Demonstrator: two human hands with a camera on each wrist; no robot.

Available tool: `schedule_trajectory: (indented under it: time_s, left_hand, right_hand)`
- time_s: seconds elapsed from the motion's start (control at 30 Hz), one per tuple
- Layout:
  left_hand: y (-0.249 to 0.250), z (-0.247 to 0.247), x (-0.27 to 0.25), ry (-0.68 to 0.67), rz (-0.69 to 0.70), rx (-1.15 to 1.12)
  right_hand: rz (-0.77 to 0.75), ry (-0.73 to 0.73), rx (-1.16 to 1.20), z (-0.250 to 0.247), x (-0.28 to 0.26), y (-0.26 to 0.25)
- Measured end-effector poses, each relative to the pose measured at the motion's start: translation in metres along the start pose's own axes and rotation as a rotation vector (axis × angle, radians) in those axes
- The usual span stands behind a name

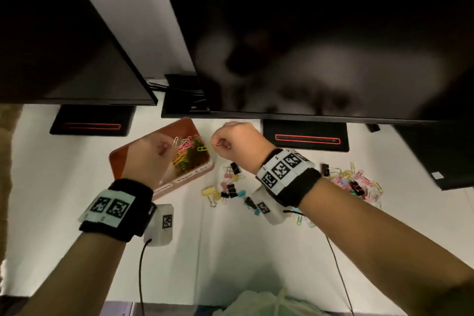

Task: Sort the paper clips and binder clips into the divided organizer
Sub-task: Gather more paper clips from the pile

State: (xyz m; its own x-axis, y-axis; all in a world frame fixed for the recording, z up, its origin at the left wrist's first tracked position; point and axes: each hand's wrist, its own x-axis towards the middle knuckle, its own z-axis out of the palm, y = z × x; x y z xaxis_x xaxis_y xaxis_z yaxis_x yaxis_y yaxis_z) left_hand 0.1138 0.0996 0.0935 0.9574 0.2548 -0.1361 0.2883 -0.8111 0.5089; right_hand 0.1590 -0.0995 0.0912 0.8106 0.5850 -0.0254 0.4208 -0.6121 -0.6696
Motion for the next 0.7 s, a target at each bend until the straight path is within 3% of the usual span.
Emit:
schedule_trajectory:
  time_s: [0.13, 0.23, 0.33, 0.43, 0.57, 0.7]
  left_hand:
    - [-0.031, -0.001, 0.012, -0.132, -0.070, 0.001]
    - [-0.030, -0.002, 0.003, -0.101, -0.023, 0.013]
    - [-0.019, 0.002, -0.015, -0.095, 0.118, -0.098]
    - [0.000, 0.025, -0.031, -0.228, 0.222, -0.206]
    - [0.030, 0.079, -0.042, -0.406, 0.338, -0.196]
    - [0.057, 0.138, -0.051, -0.553, 0.349, -0.098]
  right_hand:
    - [0.113, -0.069, 0.060, 0.041, 0.048, -0.036]
    - [0.170, -0.078, 0.056, 0.051, 0.048, -0.035]
    - [0.152, -0.017, 0.054, 0.042, 0.017, -0.011]
    - [0.271, -0.015, -0.051, 0.023, -0.031, 0.039]
    - [0.484, -0.249, -0.192, -0.002, -0.095, 0.096]
    - [0.526, -0.394, -0.222, 0.000, -0.123, 0.118]
